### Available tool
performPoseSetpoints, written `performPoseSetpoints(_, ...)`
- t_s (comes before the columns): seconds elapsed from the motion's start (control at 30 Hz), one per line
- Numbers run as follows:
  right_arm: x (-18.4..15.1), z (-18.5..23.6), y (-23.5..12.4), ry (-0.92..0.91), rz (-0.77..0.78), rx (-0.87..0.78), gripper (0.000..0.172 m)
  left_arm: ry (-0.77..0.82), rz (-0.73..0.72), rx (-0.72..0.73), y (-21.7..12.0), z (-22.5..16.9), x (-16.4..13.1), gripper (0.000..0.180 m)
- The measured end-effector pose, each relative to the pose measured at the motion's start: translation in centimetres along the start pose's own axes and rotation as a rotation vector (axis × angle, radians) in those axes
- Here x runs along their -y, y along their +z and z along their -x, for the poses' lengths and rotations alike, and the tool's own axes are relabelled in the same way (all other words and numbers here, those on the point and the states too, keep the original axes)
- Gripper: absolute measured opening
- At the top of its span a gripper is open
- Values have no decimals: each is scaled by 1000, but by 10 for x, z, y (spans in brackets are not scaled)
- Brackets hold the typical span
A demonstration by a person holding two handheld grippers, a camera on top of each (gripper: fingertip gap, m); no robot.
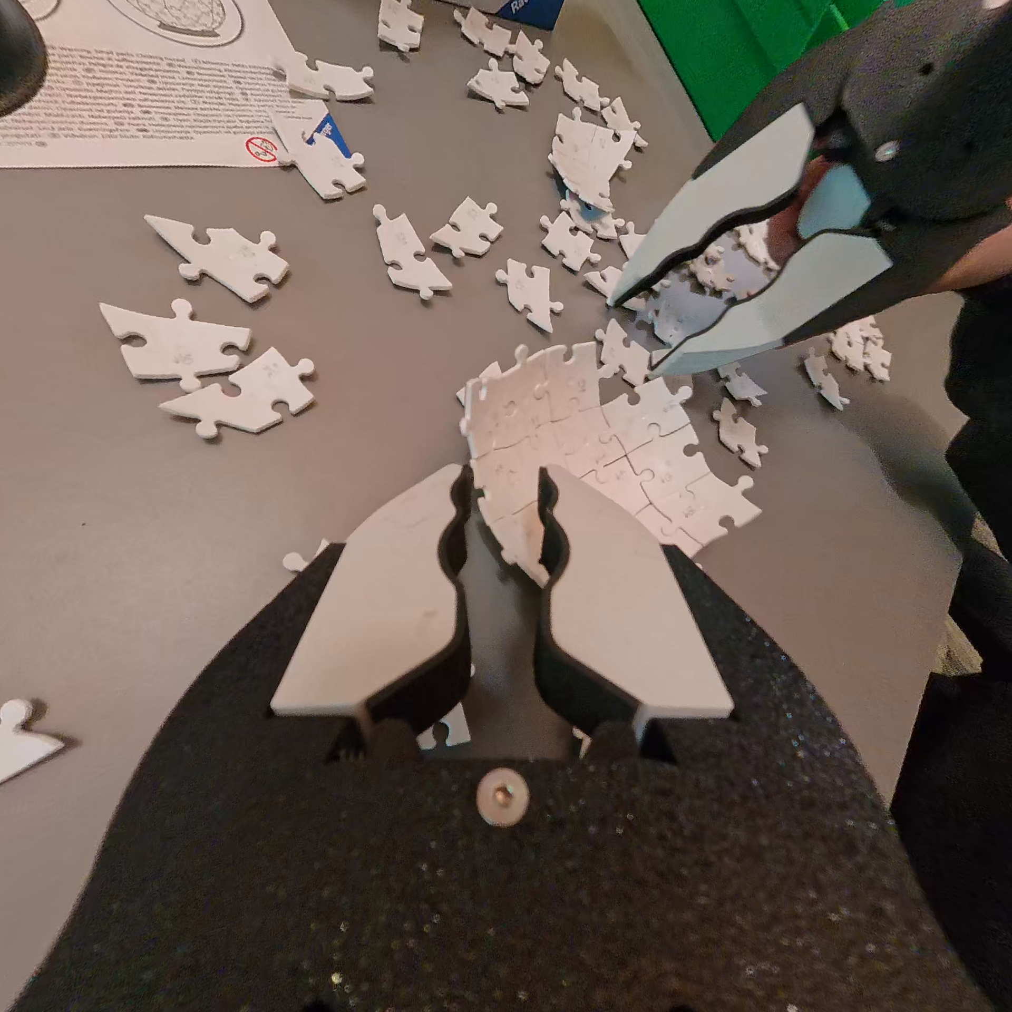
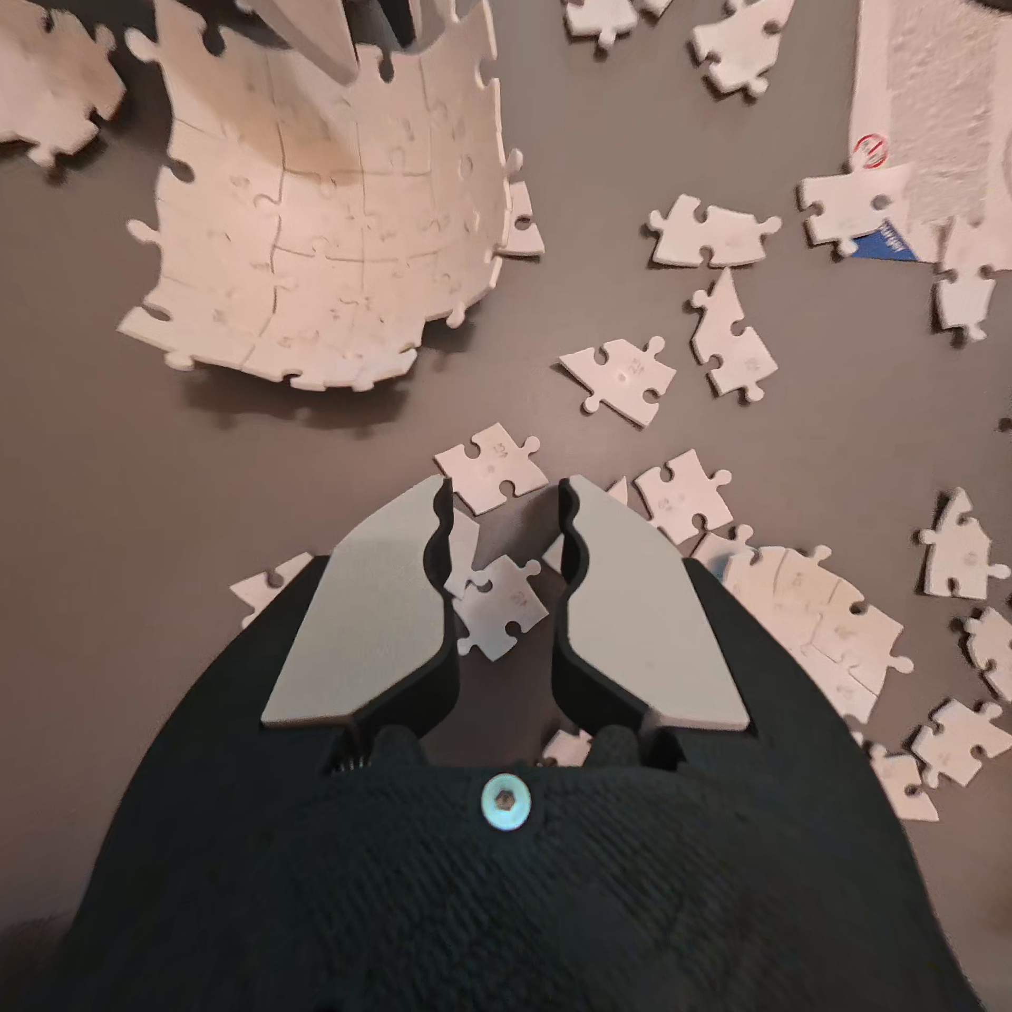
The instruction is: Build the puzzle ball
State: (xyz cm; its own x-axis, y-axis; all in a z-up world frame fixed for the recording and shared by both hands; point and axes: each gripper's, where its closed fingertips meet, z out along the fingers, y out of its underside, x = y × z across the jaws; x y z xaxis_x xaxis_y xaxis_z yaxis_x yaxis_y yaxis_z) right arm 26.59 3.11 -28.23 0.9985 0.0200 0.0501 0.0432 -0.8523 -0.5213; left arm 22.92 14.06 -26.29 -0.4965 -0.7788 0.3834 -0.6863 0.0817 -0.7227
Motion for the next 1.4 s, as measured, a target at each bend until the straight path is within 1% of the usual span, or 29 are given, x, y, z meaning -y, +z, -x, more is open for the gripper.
performPoseSetpoints(0.03,-1,0,3,11,19,19,37,2,-3,-3,-1,0,1,22)
performPoseSetpoints(0.13,-1,0,4,60,33,67,34,7,-11,2,-4,1,4,23)
performPoseSetpoints(0.2,-2,4,4,66,35,104,28,9,-21,3,-6,2,6,23)
performPoseSetpoints(0.23,-2,6,3,56,39,119,19,8,-27,4,-8,2,7,23)
performPoseSetpoints(0.27,-2,9,3,55,39,141,14,6,-33,5,-9,3,8,23)
performPoseSetpoints(0.4,-2,11,3,73,26,149,9,12,-58,8,-15,3,14,23)
performPoseSetpoints(0.47,-1,11,1,93,13,150,0,20,-63,12,-17,2,17,23)
performPoseSetpoints(0.7,-6,19,-1,72,27,172,0,79,-91,15,-25,-9,31,23)
performPoseSetpoints(0.77,-1,20,-8,103,-15,184,2,89,-92,16,-26,-11,33,23)
performPoseSetpoints(0.83,7,28,-12,114,-60,230,26,96,-93,16,-27,-12,32,22)
performPoseSetpoints(0.87,6,30,-10,98,-45,222,33,97,-94,17,-27,-13,32,22)
performPoseSetpoints(0.93,-4,31,-1,42,43,185,52,96,-94,14,-26,-13,31,22)
performPoseSetpoints(1.0,2,32,1,-29,34,157,51,94,-96,9,-26,-15,32,22)
performPoseSetpoints(1.03,1,34,3,-49,52,165,43,97,-97,7,-26,-16,32,22)
performPoseSetpoints(1.07,0,32,4,-64,63,143,31,100,-97,8,-26,-17,33,22)
performPoseSetpoints(1.13,-1,30,5,-105,68,122,17,109,-93,8,-28,-18,32,22)
performPoseSetpoints(1.3,-3,35,4,-149,70,133,0,122,-100,10,-32,-20,34,22)
performPoseSetpoints(1.33,-5,37,2,-151,80,143,1,122,-102,7,-33,-21,34,22)
performPoseSetpoints(1.37,-6,35,1,-141,85,131,12,122,-103,5,-33,-22,34,22)
performPoseSetpoints(1.4,-3,30,0,-113,68,99,31,122,-105,4,-34,-22,34,22)
